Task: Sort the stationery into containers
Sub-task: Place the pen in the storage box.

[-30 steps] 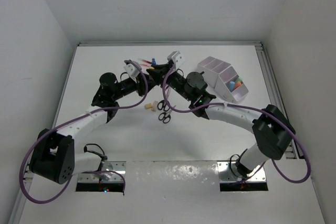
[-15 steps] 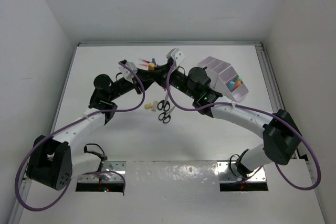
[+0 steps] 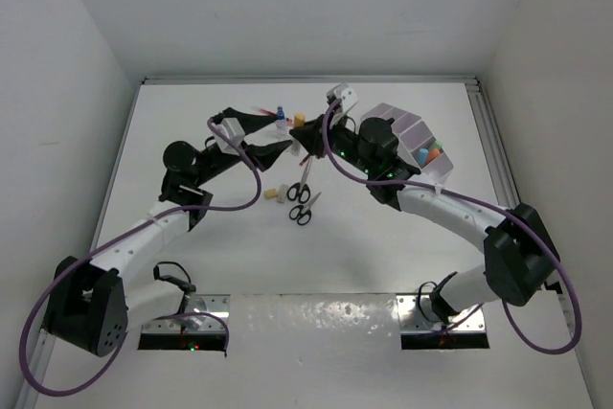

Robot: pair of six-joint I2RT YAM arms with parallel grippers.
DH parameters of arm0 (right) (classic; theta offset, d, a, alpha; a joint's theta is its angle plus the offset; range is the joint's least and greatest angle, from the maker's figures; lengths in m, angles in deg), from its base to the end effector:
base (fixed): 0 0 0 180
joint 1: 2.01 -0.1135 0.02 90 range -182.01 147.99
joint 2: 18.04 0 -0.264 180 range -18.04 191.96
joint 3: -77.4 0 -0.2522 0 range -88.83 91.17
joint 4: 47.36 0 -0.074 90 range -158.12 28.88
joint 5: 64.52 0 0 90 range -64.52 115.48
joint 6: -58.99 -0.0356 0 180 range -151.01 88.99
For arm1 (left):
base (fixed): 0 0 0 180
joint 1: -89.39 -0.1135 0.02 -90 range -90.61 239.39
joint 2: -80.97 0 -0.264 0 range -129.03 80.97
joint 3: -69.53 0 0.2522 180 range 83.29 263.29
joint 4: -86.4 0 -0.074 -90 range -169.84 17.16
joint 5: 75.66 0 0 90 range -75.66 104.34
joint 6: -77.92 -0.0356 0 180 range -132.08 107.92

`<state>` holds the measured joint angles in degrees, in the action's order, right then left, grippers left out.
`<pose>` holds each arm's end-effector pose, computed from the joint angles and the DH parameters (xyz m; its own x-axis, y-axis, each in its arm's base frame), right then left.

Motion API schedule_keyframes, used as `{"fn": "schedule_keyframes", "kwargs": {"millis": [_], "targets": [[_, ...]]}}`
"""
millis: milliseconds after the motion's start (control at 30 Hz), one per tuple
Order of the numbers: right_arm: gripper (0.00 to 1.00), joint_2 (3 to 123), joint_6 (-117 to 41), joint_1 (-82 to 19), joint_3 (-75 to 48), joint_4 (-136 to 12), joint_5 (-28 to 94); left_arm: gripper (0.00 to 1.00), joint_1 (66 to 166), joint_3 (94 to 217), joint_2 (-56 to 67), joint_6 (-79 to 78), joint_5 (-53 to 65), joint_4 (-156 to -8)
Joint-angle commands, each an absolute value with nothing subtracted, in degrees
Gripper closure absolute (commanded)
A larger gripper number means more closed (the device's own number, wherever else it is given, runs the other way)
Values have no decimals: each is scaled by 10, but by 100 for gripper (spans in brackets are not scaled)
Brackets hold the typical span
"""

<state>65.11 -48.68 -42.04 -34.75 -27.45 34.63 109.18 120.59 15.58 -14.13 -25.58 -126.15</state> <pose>0.2571 0.2234 0.3178 -0.1709 0.2478 -0.9536 -0.7394 0.6075 0.2904 0.2281 -0.1064 0.3228 0.3238 -0.0874 -0.9421 0.8222 0.5187 0.2345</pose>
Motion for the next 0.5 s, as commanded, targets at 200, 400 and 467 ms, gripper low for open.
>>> {"fn": "schedule_keyframes", "kwargs": {"millis": [200, 400, 467], "targets": [[100, 603, -566, -336, -395, -323, 301, 33, 1099, 1215, 199, -169, -264, -1335], [100, 532, -573, -207, -452, -397, 186, 33, 1086, 1206, 209, -167, -245, -1317], [100, 511, -571, -158, -467, -439, 132, 33, 1083, 1202, 214, -169, -233, -1303]]}}
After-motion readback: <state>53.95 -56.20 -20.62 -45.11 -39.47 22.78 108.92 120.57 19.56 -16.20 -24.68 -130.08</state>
